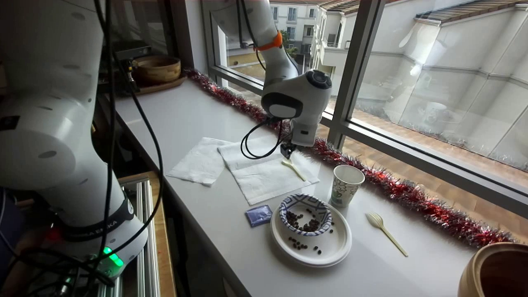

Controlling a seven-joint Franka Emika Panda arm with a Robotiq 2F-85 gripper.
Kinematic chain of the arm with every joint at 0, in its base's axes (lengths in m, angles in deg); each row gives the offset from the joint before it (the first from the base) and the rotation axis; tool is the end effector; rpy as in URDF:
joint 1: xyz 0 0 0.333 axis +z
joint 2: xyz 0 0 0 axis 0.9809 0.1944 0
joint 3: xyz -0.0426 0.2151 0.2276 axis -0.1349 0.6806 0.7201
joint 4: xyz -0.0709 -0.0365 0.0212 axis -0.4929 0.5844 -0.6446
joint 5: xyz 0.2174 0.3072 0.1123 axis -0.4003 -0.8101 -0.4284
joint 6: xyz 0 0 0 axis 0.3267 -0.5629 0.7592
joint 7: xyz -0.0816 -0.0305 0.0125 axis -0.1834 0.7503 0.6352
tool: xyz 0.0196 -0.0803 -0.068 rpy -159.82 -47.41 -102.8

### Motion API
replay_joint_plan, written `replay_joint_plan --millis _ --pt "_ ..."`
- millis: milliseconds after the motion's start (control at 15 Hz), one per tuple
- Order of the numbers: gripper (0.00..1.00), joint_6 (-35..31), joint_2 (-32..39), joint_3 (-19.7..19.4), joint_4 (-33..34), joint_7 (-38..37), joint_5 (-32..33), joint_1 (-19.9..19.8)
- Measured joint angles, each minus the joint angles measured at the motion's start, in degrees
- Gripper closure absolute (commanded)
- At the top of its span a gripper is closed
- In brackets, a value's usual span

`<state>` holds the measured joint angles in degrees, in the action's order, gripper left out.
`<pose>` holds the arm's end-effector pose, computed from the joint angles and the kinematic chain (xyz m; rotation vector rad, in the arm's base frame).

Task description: Take a scoop out of the bowl using the spoon and empty it into the cup then place the spoon back

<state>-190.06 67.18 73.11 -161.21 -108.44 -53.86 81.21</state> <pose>0.5625 0.0504 0.2061 -2.1546 1.7229 0.1366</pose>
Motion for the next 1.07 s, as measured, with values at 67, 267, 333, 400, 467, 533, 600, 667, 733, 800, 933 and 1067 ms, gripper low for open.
replay_joint_plan --millis 67,267,333,400,467,533,600,667,733,800,933,1067 --pt "0.01 2.33 -2.41 -0.27 -0.98 1.79 0.44 -0.26" --pt "0.0 10.82 -10.22 -3.79 -4.68 3.1 9.93 -0.21" --pt "0.0 13.25 -12.73 -5.04 -5.78 2.77 14.36 -0.2" --pt "0.0 15.33 -15.22 -6.04 -6.83 2.13 18.97 -0.21" --pt "0.0 16.99 -17.69 -6.72 -7.89 1.3 23.65 -0.21" --pt "0.0 18.39 -20.08 -6.99 -8.94 0.48 28.09 -0.21" --pt "0.0 19.73 -22.46 -6.98 -9.92 -0.24 32.13 -0.19" --pt "0.0 20.98 -24.84 -6.71 -10.9 -0.69 35.84 -0.17" --pt "0.0 22.15 -27.3 -6.22 -11.92 -1.03 39.29 -0.17" --pt "0.0 22.88 -29.73 -5.57 -12.97 -1.09 42.23 -0.18" --pt "0.0 23.71 -33.6 -4.57 -14.96 -1.12 44.71 -0.18" --pt "0.0 23.77 -35.13 -4.42 -16.08 -1.12 45.23 -0.18"
